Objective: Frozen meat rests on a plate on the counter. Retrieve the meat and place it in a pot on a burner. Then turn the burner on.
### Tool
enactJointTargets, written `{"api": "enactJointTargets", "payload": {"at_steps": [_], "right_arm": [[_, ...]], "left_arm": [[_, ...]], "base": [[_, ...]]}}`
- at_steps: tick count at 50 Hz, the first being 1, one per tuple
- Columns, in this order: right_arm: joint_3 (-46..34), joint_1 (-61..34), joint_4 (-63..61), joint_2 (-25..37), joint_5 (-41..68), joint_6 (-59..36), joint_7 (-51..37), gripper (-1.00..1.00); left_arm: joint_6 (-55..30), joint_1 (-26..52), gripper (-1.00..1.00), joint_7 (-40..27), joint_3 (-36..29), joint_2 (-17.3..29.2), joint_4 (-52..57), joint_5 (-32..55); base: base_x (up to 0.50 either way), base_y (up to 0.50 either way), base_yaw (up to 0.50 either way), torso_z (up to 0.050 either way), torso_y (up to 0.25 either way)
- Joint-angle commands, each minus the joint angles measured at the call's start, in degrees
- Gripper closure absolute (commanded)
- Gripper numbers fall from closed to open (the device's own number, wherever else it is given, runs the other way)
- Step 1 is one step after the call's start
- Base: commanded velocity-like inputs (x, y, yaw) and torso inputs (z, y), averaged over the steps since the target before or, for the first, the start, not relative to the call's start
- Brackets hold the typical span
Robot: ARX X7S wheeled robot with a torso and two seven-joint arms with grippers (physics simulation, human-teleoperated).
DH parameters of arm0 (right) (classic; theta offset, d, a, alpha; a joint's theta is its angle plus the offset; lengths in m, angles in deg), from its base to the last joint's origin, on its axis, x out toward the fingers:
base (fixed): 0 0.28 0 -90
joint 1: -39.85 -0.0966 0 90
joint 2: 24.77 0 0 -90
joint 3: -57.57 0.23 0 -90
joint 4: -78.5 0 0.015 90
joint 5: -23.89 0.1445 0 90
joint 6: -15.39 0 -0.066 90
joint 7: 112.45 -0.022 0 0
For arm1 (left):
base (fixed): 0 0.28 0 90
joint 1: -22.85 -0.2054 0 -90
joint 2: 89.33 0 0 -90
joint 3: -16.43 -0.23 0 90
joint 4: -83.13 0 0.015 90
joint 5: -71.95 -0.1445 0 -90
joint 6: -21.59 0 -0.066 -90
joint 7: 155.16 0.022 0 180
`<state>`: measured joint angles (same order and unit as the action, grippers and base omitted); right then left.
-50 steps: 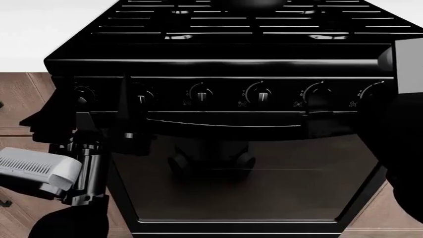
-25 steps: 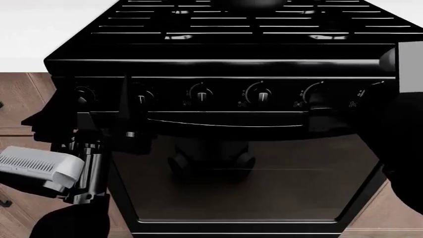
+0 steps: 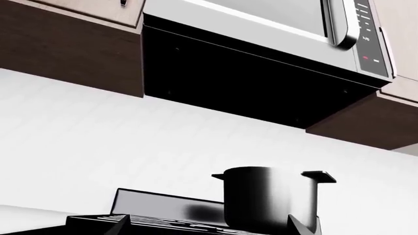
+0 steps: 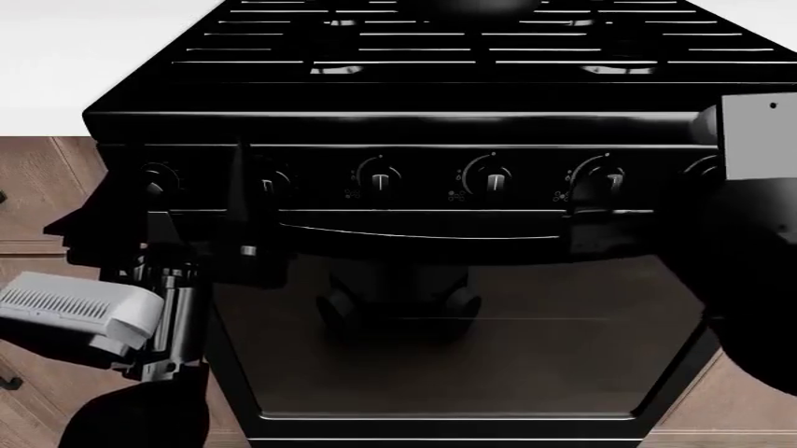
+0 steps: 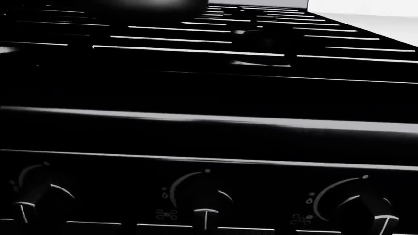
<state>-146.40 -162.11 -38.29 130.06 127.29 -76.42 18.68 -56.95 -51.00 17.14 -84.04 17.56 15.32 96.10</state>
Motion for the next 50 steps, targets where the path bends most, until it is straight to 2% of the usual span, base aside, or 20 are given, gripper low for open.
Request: {"api": "enactJointTargets", "payload": {"at_steps": [1,41,42,50], "right_arm": [[0.0,1.5,1.7,-1.0,0.0,0.3,1.7,-1.0],[0.6,3.2,5.3,-3.2,-0.3,-0.7,3.3,-1.0],[0.6,3.2,5.3,-3.1,-0.3,-0.7,3.2,1.0],[0.8,3.3,5.3,-3.0,-0.4,-0.8,2.6,1.0]], "left_arm": [[0.1,0.2,-1.0,-0.2,-0.1,0.1,-0.2,0.1],[0.4,0.4,-1.0,-0.6,-0.9,0.8,-0.7,0.3],[0.4,0.4,-1.0,-0.6,-1.0,0.8,-0.7,0.3],[0.6,0.5,-1.0,-0.8,-1.2,0.7,-1.2,0.0]], "base": [[0.0,0.0,0.0,0.0,0.0],[0.0,0.0,0.0,0.0,0.0],[0.0,0.0,0.0,0.0,0.0],[0.0,0.0,0.0,0.0,0.0]]}}
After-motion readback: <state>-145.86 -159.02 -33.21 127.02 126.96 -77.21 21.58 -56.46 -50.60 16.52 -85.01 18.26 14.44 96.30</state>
